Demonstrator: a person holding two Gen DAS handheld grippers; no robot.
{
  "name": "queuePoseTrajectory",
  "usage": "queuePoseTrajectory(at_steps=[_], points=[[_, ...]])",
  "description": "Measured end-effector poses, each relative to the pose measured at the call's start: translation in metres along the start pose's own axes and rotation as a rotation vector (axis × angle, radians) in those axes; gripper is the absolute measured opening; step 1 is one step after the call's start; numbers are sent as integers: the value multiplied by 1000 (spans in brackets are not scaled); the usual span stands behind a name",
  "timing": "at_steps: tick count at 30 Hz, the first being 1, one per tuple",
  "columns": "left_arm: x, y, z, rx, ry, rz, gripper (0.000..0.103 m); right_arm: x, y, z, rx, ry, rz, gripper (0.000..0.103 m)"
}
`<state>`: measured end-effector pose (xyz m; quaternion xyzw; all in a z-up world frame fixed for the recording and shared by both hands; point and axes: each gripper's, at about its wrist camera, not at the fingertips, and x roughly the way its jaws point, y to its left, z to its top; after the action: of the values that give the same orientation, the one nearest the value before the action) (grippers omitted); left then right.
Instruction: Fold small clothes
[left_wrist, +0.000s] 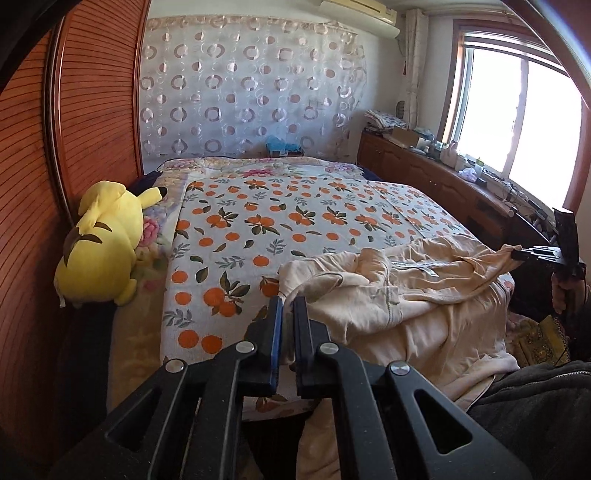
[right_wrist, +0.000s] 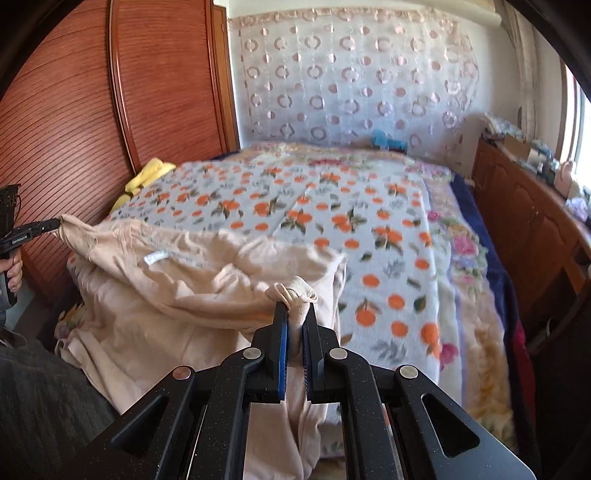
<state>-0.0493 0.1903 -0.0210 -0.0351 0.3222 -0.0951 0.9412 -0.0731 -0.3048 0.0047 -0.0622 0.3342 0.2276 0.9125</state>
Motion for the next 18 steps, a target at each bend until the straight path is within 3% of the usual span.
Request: queuePoseTrajectory(at_steps=[2, 4, 5, 7, 9, 11, 15, 18], points=[[2, 0, 0, 2, 9, 9, 6, 9, -3, -2, 13, 30, -11, 7], [3, -2, 1, 19, 5, 20, 24, 11, -3, -3, 16, 41, -5, 7], [1, -3, 3, 23, -5, 17, 43, 11, -3, -1, 15, 37, -2, 7], [-2, -5, 6, 24, -9, 4, 54, 6, -1, 4, 5, 26, 2, 11], [-3, -7, 9, 22, -8, -9, 73, 4, 3, 9, -11, 6, -3, 13], [-1, -10, 13, 41, -12, -8, 76, 1, 5, 12, -23, -11, 1, 20], [18, -11, 22, 35, -4, -12, 76, -13, 11, 9, -44, -58, -1, 46], [39, -8, 31, 18, 12, -30, 76, -10, 10, 11, -45, -67, -13, 49]])
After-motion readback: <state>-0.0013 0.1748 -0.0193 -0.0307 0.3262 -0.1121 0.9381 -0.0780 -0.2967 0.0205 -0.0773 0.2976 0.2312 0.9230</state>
